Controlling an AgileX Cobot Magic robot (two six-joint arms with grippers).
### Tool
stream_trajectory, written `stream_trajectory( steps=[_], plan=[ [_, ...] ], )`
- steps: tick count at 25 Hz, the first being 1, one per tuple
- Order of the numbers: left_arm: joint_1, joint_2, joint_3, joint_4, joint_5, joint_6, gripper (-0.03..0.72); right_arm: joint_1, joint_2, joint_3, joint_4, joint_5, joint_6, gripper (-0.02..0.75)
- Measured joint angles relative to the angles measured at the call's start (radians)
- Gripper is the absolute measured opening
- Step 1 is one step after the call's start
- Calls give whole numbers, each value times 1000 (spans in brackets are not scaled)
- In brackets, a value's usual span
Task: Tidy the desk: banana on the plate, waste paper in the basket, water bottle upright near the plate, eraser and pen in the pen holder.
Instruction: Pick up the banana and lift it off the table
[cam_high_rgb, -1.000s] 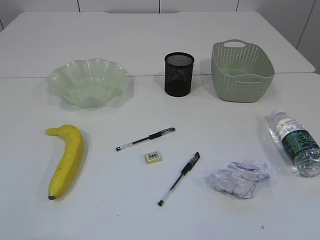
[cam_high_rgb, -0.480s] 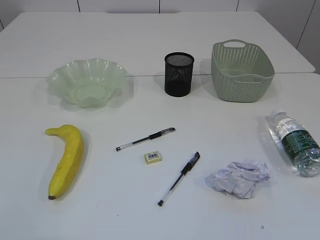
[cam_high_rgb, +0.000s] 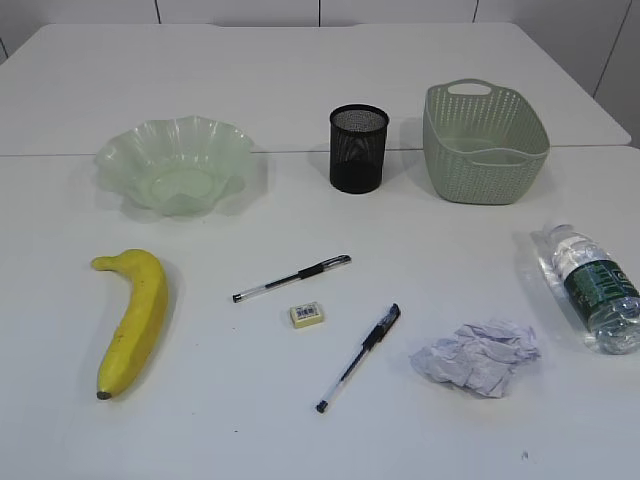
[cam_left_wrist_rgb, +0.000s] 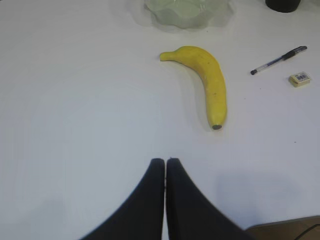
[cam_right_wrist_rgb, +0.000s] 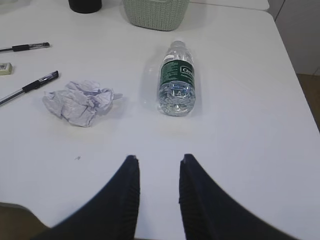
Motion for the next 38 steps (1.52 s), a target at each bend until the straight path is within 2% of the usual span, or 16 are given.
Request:
stream_trajectory(
  steps=[13, 20, 26, 33, 38],
  plan=[
    [0, 2, 0, -24, 0, 0, -24, 0, 22, -14, -25, 6, 0, 213],
    [0, 112, -2, -52, -20, 0, -24, 0, 246, -174, -112, 10, 0, 213],
    [0, 212, -109, -66, -134, 0, -24, 0, 453, -297, -123, -23, 0, 213],
    [0, 386, -222, -68, -203, 3, -24, 0, 612, -302, -127, -60, 0, 213],
    [0, 539, -246, -68, -216, 6, -24, 0, 658, -302, -127, -102, 26, 213]
  ],
)
